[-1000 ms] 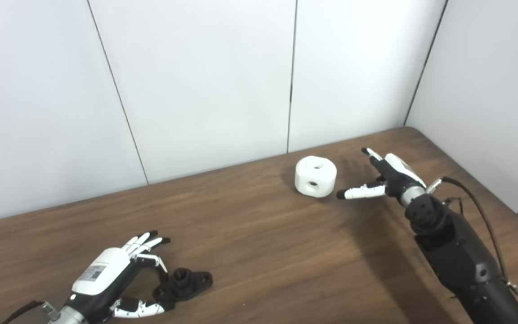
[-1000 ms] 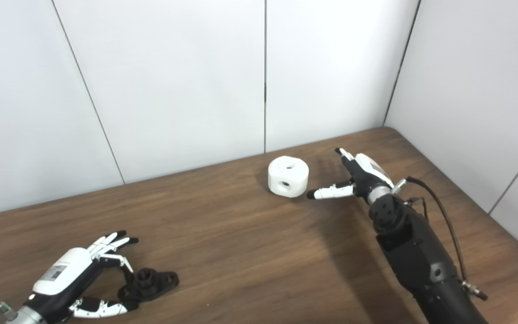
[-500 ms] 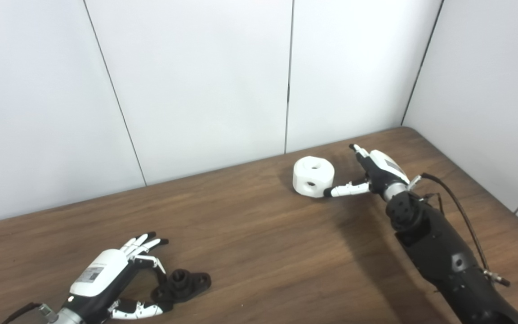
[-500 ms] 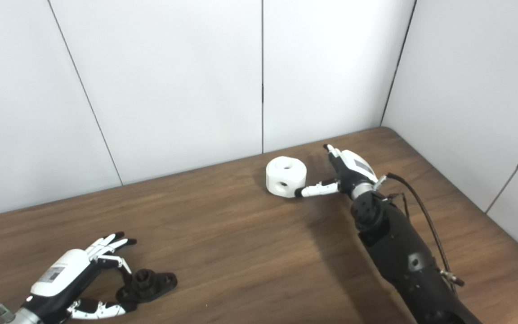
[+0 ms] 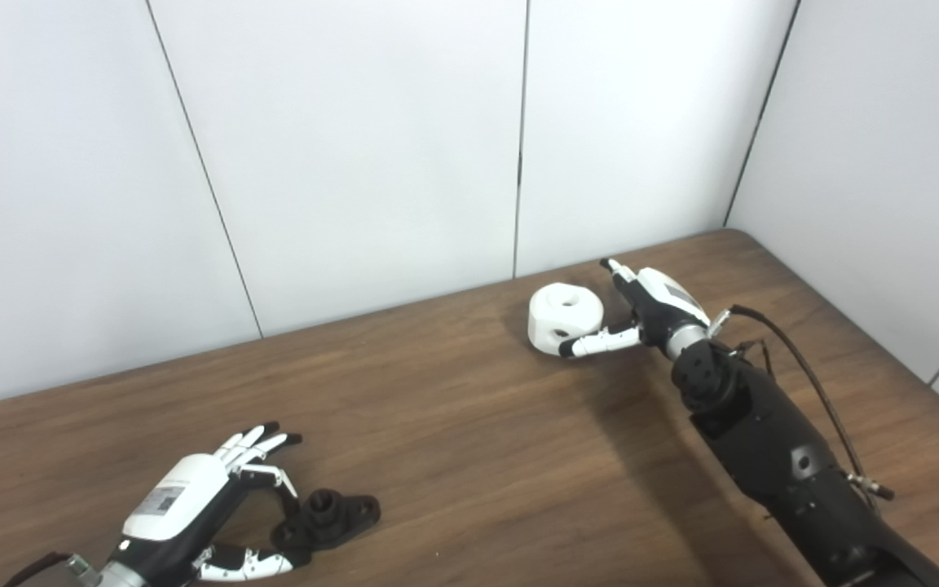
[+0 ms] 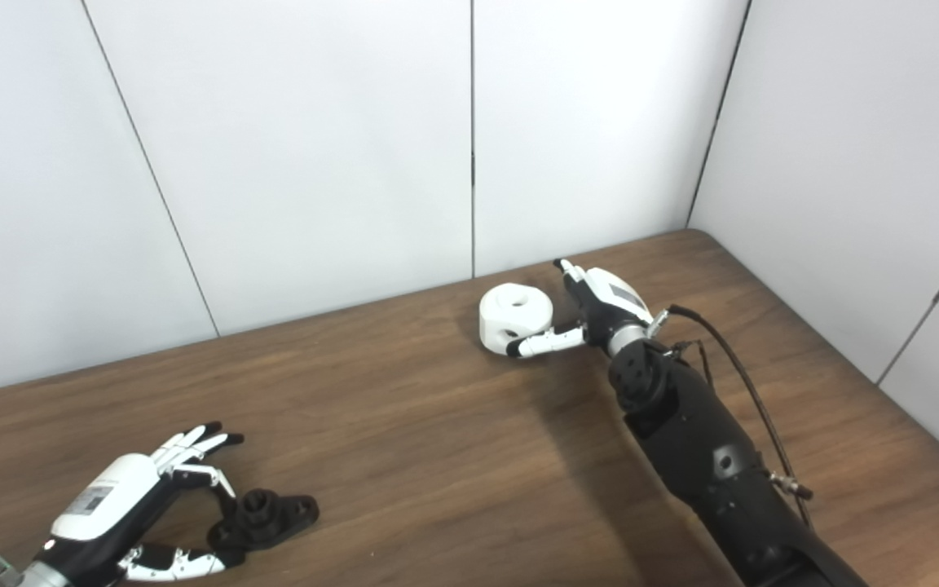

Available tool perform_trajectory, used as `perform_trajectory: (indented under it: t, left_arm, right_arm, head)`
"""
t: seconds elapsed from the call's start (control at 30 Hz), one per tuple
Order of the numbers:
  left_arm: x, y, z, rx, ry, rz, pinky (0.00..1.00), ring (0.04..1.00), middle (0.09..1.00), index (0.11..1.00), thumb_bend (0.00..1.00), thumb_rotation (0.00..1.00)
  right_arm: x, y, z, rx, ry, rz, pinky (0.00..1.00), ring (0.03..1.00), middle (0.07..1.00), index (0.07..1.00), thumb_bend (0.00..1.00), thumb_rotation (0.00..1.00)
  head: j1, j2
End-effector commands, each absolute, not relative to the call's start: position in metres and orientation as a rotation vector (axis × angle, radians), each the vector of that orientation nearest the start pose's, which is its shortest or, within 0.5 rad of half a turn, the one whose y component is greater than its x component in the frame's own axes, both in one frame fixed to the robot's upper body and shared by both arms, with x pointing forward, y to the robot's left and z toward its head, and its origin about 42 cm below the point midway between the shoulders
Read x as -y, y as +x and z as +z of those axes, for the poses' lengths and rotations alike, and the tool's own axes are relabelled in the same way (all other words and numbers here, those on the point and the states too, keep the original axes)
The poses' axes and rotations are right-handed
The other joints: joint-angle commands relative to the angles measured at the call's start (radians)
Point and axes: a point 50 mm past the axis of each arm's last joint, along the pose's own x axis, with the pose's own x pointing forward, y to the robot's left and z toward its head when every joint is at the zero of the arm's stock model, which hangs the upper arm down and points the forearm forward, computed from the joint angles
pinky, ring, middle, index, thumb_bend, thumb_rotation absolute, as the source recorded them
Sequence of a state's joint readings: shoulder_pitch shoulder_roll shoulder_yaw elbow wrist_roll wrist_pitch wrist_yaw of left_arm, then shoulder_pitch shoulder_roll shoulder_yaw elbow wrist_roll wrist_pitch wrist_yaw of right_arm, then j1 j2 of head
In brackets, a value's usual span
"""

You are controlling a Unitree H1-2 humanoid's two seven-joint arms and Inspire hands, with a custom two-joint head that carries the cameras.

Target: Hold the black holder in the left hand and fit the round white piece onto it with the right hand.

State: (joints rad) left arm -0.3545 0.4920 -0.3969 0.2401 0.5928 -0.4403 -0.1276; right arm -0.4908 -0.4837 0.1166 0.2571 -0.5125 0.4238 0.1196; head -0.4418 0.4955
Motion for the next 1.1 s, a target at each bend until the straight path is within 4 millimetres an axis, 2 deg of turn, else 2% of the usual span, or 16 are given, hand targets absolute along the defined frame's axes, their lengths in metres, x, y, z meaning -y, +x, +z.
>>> perform_trajectory:
  t: [0.0, 0.23, 0.3, 0.37, 0.53, 0.57, 0.63, 0.7, 0.77, 0.83, 1.07]
  left_arm:
    - [-0.266, 0.360, 0.132, 0.359, 1.218, -0.746, 1.00, 1.000, 0.936, 0.482, 0.52, 0.05]
    - [-0.268, 0.358, 0.133, 0.352, 1.216, -0.746, 1.00, 1.000, 0.943, 0.482, 0.52, 0.05]
    - [-0.269, 0.358, 0.134, 0.355, 1.214, -0.744, 1.00, 1.000, 0.943, 0.482, 0.52, 0.05]
    - [-0.269, 0.358, 0.135, 0.356, 1.212, -0.741, 1.00, 1.000, 0.944, 0.482, 0.52, 0.05]
    - [-0.270, 0.356, 0.135, 0.358, 1.205, -0.735, 1.00, 1.000, 0.941, 0.482, 0.52, 0.05]
    - [-0.270, 0.356, 0.136, 0.359, 1.206, -0.736, 1.00, 1.000, 0.941, 0.482, 0.52, 0.05]
    - [-0.270, 0.356, 0.136, 0.363, 1.207, -0.738, 1.00, 1.000, 0.943, 0.482, 0.52, 0.05]
    - [-0.270, 0.356, 0.136, 0.365, 1.210, -0.740, 1.00, 1.000, 0.944, 0.482, 0.52, 0.05]
    - [-0.270, 0.356, 0.137, 0.364, 1.211, -0.740, 1.00, 1.000, 0.946, 0.482, 0.52, 0.05]
    - [-0.270, 0.356, 0.137, 0.364, 1.211, -0.739, 1.00, 1.000, 0.946, 0.482, 0.52, 0.05]
    - [-0.270, 0.356, 0.138, 0.359, 1.212, -0.743, 1.00, 1.000, 0.950, 0.482, 0.52, 0.05]
  right_arm:
    - [0.330, 0.445, 0.225, -0.144, -0.961, -0.058, 0.88, 1.000, 1.000, 0.947, 1.00, 0.69]
    - [0.321, 0.447, 0.224, -0.129, -0.952, -0.045, 0.87, 1.000, 1.000, 0.925, 1.00, 0.66]
    - [0.320, 0.447, 0.223, -0.115, -0.952, -0.043, 0.87, 1.000, 1.000, 0.902, 1.00, 0.64]
    - [0.319, 0.447, 0.223, -0.099, -0.956, -0.049, 0.89, 1.000, 0.999, 0.851, 1.00, 0.59]
    - [0.318, 0.445, 0.220, -0.045, -0.987, -0.083, 0.84, 0.969, 0.944, 0.693, 0.80, 0.33]
    - [0.318, 0.444, 0.219, -0.040, -0.993, -0.093, 0.84, 0.967, 0.940, 0.683, 0.78, 0.31]
    - [0.317, 0.443, 0.218, -0.030, -1.005, -0.109, 0.84, 0.958, 0.923, 0.628, 0.69, 0.25]
    - [0.316, 0.442, 0.218, -0.021, -1.006, -0.121, 0.84, 0.956, 0.917, 0.609, 0.66, 0.22]
    - [0.316, 0.441, 0.217, -0.009, -1.010, -0.130, 0.84, 0.954, 0.912, 0.523, 0.55, 0.17]
    - [0.315, 0.441, 0.217, 0.000, -1.016, -0.137, 0.84, 0.953, 0.908, 0.498, 0.51, 0.15]
    - [0.315, 0.438, 0.217, 0.026, -1.031, -0.157, 0.81, 0.938, 0.892, 0.487, 0.50, 0.14]
  head:
    - [-0.001, 0.000]
    - [0.004, 0.001]
    - [0.007, 0.002]
    - [0.008, 0.004]
    - [0.009, 0.004]
    - [0.009, 0.004]
    - [0.010, 0.004]
    - [0.011, 0.004]
    - [0.011, 0.005]
    - [0.010, 0.005]
    - [0.010, 0.007]
